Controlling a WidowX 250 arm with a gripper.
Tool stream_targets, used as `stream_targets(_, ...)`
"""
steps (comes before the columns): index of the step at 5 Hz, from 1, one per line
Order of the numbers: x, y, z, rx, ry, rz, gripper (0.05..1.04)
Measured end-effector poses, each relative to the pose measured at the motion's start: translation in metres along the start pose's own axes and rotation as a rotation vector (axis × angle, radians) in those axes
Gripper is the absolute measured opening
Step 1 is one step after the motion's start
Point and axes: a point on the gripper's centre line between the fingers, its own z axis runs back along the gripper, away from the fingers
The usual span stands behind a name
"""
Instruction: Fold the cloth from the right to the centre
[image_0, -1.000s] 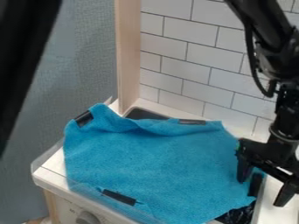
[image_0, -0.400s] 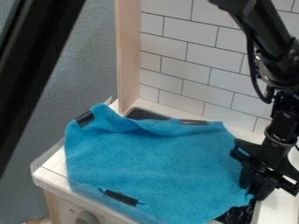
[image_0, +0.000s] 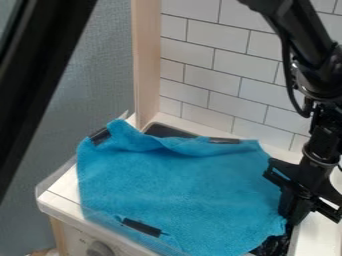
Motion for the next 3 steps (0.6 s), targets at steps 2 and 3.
stream_targets(2, -0.004, -0.001, 0.037, -0.06, -0.058, -0.068, 0.06)
stream_targets(3, -0.009, 0.012, 0.056, -0.102, -0.091, -0.085, 0.059)
